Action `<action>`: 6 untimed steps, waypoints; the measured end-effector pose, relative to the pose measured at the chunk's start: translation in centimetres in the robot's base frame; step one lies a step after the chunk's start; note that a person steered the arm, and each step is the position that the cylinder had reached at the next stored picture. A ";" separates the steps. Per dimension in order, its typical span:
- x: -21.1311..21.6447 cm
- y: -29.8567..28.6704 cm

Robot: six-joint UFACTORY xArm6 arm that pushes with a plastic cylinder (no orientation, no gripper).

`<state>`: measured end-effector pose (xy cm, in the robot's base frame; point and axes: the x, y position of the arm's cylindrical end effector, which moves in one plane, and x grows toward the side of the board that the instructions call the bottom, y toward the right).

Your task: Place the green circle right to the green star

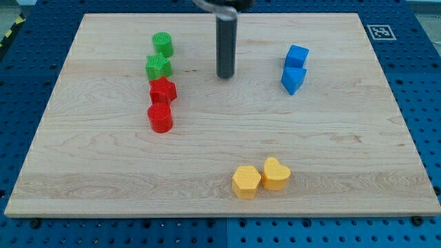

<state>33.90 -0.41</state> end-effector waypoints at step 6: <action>-6.0 -11.4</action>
